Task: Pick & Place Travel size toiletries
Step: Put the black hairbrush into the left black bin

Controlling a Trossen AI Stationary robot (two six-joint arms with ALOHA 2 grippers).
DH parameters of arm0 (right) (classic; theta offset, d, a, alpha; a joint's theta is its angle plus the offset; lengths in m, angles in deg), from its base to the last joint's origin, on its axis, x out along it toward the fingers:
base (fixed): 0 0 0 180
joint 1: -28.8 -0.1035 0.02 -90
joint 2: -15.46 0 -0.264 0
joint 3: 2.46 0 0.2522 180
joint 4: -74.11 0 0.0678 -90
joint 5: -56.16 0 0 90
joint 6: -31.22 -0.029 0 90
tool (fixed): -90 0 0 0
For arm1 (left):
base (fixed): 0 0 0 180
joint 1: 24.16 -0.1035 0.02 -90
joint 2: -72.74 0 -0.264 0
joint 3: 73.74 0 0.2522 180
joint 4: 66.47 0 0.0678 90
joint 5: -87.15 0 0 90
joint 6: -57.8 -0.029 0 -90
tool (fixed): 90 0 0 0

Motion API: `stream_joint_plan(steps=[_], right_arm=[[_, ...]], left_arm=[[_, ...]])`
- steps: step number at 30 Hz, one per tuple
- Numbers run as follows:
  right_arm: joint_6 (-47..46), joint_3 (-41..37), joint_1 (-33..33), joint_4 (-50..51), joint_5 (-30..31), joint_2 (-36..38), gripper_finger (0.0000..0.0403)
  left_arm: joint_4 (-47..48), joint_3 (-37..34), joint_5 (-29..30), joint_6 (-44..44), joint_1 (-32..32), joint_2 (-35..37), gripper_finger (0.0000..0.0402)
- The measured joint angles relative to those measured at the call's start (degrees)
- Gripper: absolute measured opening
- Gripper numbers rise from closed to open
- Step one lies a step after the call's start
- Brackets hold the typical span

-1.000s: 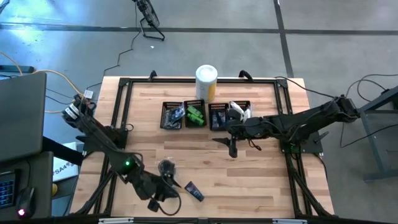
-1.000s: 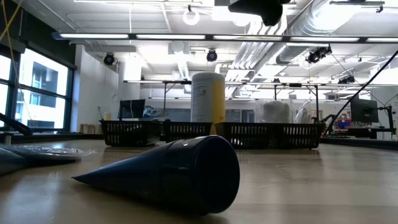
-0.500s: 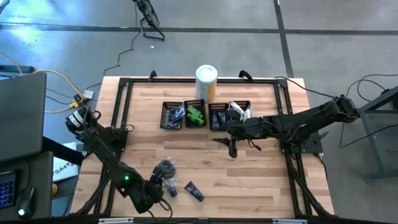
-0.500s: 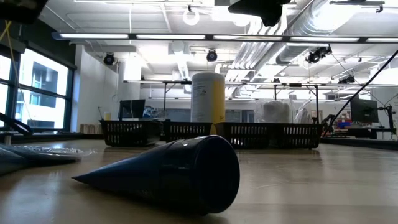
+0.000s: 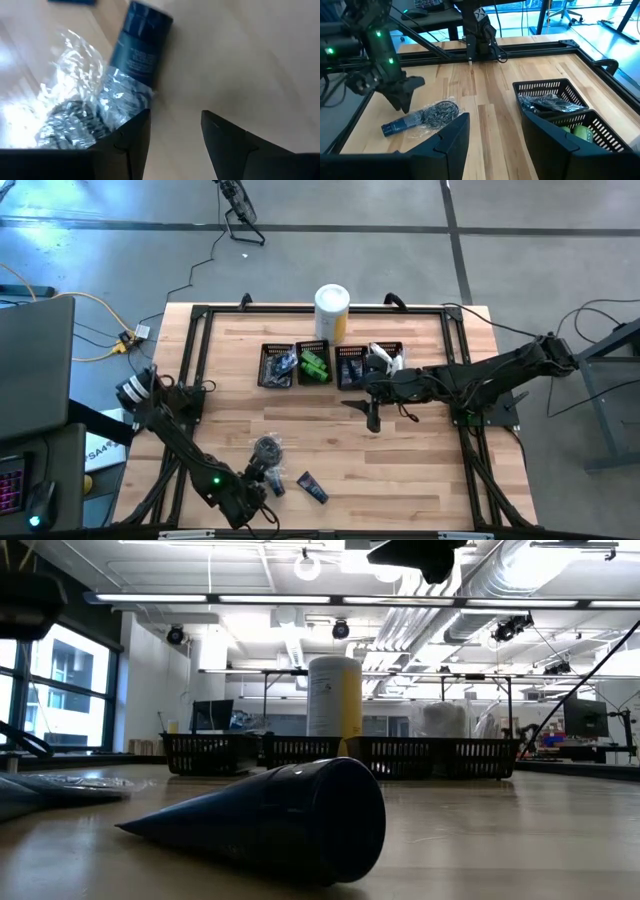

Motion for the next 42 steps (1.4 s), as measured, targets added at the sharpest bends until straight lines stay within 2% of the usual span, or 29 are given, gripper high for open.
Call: stream_joint_plan(steps=[21,29,42], right_arm=[[-0.1,0.0,0.0,0.0,0.2,0.0,0.0174],[-0.1,0.0,0.0,0.0,0.2,0.0,0.0174],[-0.1,0.0,0.0,0.0,0.1,0.0,0.0174]], left_arm=[[0.5,0.0,7.2,0.1,0.0,-0.8,0.0170],[4.4,0.0,7.5,0.2,-0.1,-0.8,0.0170],[3.6,0.0,9.1,-0.5,-0.1,-0.8,0.0170]])
